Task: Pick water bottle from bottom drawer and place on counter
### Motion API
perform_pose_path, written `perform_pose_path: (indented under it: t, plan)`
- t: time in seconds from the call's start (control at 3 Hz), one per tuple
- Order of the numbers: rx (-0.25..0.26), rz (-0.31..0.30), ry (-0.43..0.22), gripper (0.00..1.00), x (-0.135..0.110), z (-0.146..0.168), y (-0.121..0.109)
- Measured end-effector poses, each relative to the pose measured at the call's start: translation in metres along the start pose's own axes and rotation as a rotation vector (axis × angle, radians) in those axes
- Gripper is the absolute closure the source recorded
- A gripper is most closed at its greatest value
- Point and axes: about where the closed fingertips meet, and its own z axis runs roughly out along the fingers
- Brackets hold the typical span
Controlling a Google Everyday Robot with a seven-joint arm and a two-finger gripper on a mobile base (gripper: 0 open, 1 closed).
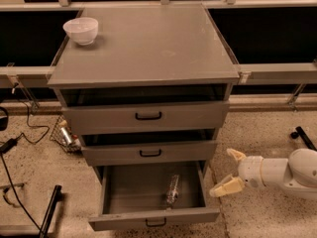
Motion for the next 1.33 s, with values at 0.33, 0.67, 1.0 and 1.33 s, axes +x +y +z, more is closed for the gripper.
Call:
perform_pose_path:
  t: [0.33,0.67,1.0,1.33]
  plan:
    - [0.006,-0.002,-0.009,0.0,0.017,0.021,-0.009]
    - [0.009,-0.012,-0.023,0.0,0.034,0.042,-0.015]
    - [-0.046,-0.02,-0.068,0.0,0.072,0.09,-0.021]
    - [-0.052,-0.022,-0.069,0.0,0.073,0.091,-0.021]
